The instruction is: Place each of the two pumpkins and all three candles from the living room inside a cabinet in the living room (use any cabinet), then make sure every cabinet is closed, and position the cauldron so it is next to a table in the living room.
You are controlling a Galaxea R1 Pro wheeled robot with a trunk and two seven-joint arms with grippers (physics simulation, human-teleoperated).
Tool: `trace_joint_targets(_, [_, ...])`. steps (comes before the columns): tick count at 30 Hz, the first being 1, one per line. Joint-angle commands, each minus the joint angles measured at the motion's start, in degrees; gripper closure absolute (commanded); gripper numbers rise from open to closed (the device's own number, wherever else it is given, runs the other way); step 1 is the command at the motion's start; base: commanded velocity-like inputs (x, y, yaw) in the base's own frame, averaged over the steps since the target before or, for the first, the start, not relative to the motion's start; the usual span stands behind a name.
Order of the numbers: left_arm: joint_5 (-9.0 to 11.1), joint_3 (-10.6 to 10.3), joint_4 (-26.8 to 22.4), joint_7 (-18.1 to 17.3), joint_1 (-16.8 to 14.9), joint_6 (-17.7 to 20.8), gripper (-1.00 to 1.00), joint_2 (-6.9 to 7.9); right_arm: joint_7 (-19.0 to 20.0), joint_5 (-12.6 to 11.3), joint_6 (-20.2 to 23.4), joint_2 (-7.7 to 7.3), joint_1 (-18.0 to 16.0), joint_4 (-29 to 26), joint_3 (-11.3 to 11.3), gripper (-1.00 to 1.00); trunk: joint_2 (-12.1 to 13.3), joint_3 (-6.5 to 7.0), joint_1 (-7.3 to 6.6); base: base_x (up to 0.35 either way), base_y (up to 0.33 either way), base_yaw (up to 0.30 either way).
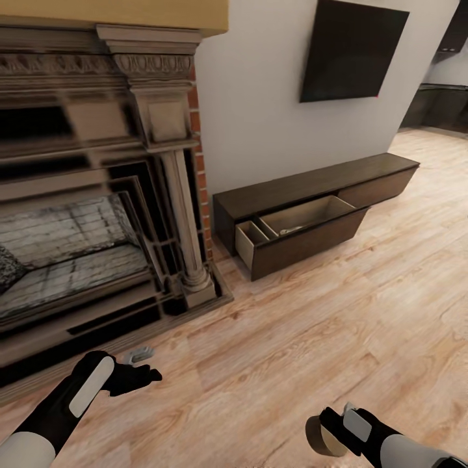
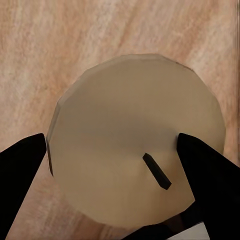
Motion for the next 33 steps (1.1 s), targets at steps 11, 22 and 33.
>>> trace_joint_targets(11, [0.69,-0.17,-0.08,0.60,-0.02,0.09,-1.00,0.07,-0.41,-0.38,0.25,-0.04,-0.02,-0.18,0.40,1.00,-0.02,-0.80,-0.01,0.000,0.000,-0.210])
trace_joint_targets(22, [0.70,-0.17,-0.08,0.66,-0.02,0.05,-1.00,0.07,-0.41,-0.38,0.25,-0.04,-0.02,-0.18,0.40,1.00,-0.02,-1.57,-0.01,0.000,0.000,-0.204])
trace_joint_targets(33, [0.70,-0.25,-0.08,0.75,-0.02,0.04,-1.00,0.07,-0.80,-0.43,0.17,-0.04,-0.02,-0.10,0.31,1.00,-0.02,-2.34,-0.01,0.224,-0.002,-0.187])
